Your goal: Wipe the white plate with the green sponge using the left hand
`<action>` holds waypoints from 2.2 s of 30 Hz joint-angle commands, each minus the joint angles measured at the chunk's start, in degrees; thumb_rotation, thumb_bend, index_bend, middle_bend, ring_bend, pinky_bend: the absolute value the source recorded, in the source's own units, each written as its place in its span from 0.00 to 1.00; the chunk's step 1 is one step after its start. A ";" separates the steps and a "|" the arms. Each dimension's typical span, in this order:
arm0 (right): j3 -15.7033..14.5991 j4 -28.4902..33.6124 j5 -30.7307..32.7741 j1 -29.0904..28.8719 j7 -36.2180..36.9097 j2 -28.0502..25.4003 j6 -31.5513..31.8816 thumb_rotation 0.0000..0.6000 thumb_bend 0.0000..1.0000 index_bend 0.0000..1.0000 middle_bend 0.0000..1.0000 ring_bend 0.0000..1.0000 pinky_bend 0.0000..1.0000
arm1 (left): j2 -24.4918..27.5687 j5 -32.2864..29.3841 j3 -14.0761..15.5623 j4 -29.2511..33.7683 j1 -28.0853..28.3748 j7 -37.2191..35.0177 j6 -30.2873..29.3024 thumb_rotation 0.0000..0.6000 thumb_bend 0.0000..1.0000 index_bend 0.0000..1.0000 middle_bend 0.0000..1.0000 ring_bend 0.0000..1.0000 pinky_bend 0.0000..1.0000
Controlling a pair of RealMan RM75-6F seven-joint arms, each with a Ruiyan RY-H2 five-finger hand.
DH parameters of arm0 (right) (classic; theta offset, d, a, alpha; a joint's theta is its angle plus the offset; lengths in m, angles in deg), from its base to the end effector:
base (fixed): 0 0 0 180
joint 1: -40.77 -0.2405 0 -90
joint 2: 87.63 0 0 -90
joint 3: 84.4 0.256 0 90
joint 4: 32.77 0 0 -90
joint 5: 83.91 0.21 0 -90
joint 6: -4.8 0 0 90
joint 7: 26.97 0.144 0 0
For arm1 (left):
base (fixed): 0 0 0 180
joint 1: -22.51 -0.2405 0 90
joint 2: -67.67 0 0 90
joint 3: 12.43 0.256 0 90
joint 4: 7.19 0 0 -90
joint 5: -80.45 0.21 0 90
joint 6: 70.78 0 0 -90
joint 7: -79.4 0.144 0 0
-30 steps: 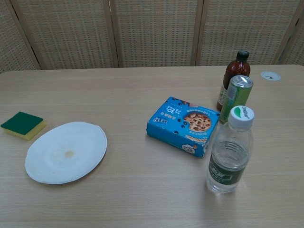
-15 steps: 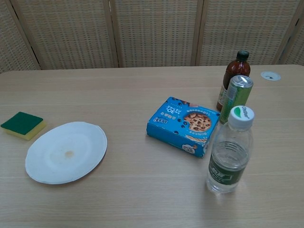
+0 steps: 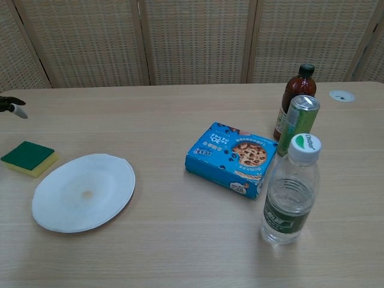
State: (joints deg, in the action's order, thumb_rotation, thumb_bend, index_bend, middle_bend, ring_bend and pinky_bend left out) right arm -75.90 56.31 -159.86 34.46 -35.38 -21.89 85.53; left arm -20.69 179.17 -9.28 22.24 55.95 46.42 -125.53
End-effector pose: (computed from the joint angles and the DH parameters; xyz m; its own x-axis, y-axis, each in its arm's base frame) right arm -0.3335 -0.2087 0.1702 0.5176 0.0130 0.8555 -0.8474 0.1463 0.5105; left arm -0.3640 0.3690 0.0893 0.6553 0.2874 0.6985 0.7534 -0.3141 -0.5777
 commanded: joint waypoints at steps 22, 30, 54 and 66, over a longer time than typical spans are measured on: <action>0.00 -2.11 2.45 -1.18 -1.52 1.74 -2.22 1.00 0.00 0.01 0.00 0.00 0.00 | -12.76 0.45 5.71 -16.29 6.25 -9.98 9.04 1.00 0.00 0.29 0.15 0.12 0.22; -0.02 -2.63 2.86 -1.49 -1.13 1.91 -2.87 1.00 0.00 0.01 0.00 0.00 0.00 | -13.70 -0.42 5.89 -17.59 5.93 -9.50 9.28 1.00 0.00 0.39 0.27 0.22 0.28; -0.40 -2.22 2.39 -1.59 -0.24 1.56 -2.85 1.00 0.00 0.01 0.00 0.00 0.00 | -7.26 -1.56 4.27 -10.45 6.62 -12.53 -6.54 1.00 0.00 0.53 0.41 0.35 0.47; -0.47 -2.27 2.77 -1.65 -0.35 1.51 -3.07 1.00 0.00 0.01 0.00 0.00 0.00 | 4.47 6.99 9.54 21.88 9.75 6.61 -14.77 1.00 0.01 0.53 0.42 0.35 0.47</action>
State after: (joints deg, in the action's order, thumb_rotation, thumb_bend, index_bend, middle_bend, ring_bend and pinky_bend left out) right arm -76.38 54.04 -157.09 32.80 -35.77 -20.36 82.44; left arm -20.67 183.39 -1.76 33.48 64.35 44.51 -140.43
